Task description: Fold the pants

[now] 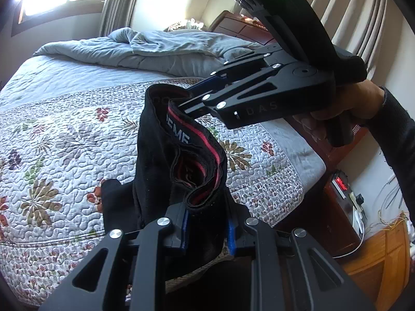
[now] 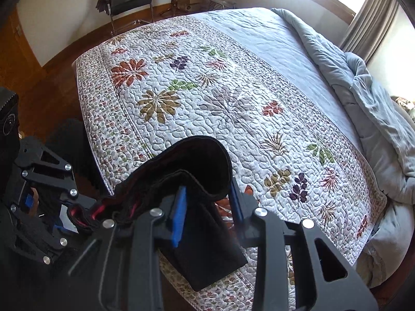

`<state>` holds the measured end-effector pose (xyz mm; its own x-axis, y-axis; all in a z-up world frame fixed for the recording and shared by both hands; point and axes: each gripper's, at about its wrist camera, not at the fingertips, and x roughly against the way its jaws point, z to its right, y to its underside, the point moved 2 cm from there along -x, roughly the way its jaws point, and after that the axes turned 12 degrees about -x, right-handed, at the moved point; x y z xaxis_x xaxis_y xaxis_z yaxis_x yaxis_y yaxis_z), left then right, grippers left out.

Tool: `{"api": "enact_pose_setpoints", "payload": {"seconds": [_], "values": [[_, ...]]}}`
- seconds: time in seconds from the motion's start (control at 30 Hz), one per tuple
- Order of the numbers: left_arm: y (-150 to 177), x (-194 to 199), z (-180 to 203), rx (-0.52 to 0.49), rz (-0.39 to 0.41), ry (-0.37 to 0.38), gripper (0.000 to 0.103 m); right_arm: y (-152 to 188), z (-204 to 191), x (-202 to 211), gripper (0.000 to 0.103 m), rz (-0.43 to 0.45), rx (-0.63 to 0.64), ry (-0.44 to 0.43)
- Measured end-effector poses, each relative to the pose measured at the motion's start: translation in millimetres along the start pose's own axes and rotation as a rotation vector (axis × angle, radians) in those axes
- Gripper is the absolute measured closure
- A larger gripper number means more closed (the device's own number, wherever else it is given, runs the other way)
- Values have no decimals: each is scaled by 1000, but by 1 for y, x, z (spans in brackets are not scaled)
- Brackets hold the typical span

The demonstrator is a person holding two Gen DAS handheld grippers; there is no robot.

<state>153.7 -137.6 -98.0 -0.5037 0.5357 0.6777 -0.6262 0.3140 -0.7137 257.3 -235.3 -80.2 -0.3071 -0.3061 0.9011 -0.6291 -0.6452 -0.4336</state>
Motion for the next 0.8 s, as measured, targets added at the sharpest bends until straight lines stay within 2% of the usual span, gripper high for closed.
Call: {"api": "enact_pose_setpoints", "payload": {"seconds": [0.8], "values": [[-3, -65, 25, -46, -75, 53, 81, 51, 55, -27, 73, 4, -45, -19]]}}
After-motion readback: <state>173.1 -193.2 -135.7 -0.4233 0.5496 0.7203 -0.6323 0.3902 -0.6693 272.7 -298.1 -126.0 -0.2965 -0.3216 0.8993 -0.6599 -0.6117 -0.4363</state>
